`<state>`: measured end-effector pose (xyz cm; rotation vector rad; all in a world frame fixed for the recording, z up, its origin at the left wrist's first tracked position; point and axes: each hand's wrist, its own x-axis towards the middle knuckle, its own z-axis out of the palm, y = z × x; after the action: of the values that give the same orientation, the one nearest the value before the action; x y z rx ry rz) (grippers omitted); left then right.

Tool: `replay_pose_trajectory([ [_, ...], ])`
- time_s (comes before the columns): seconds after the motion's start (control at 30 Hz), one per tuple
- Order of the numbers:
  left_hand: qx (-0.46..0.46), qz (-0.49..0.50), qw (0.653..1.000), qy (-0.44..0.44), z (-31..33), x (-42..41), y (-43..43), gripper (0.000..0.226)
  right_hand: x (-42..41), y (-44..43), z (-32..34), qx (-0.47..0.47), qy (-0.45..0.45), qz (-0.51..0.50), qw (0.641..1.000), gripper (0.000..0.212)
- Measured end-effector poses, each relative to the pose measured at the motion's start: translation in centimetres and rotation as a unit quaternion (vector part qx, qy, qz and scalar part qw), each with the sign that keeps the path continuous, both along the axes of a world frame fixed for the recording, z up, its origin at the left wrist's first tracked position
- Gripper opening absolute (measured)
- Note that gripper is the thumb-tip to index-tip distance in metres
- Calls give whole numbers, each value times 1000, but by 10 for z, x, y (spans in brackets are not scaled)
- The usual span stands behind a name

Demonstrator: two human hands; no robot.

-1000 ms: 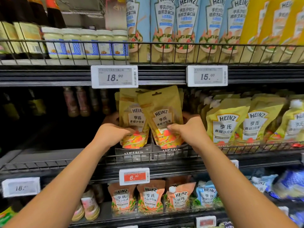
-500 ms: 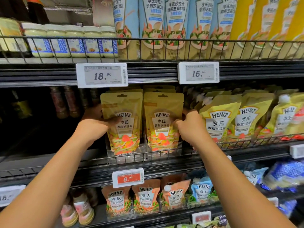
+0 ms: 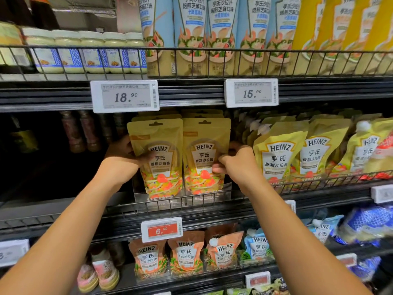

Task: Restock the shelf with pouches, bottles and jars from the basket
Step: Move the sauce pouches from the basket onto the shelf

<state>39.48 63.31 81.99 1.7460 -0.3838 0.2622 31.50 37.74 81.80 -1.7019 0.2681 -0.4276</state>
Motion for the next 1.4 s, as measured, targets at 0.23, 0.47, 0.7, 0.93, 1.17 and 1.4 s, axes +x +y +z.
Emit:
replay_pose_trajectory([
  [0.23, -18, 80, 997, -3, -10, -15, 0, 52, -14, 7, -14, -68, -30, -42, 996, 30],
  [0.47, 35, 162, 986, -29, -14, -31, 2, 36, -38, 11, -20, -132, -51, -50, 989, 46],
  [0.7, 15, 262, 963, -60, -23, -69, -13, 43, -53, 9, -28, -117, -126, -49, 984, 27],
  [0.93, -81, 40, 994, -62, -37, -122, -55, 30, -81, 1, -50, -50, -160, 1, 986, 22],
  [1.17, -66, -134, 988, 44, -57, -145, -87, 27, -125, -4, -68, -14, -116, -35, 993, 15],
  [1.4, -54, -220, 964, 142, -76, -161, -96, 18, -173, 1, -88, 17, -81, -117, 990, 19],
])
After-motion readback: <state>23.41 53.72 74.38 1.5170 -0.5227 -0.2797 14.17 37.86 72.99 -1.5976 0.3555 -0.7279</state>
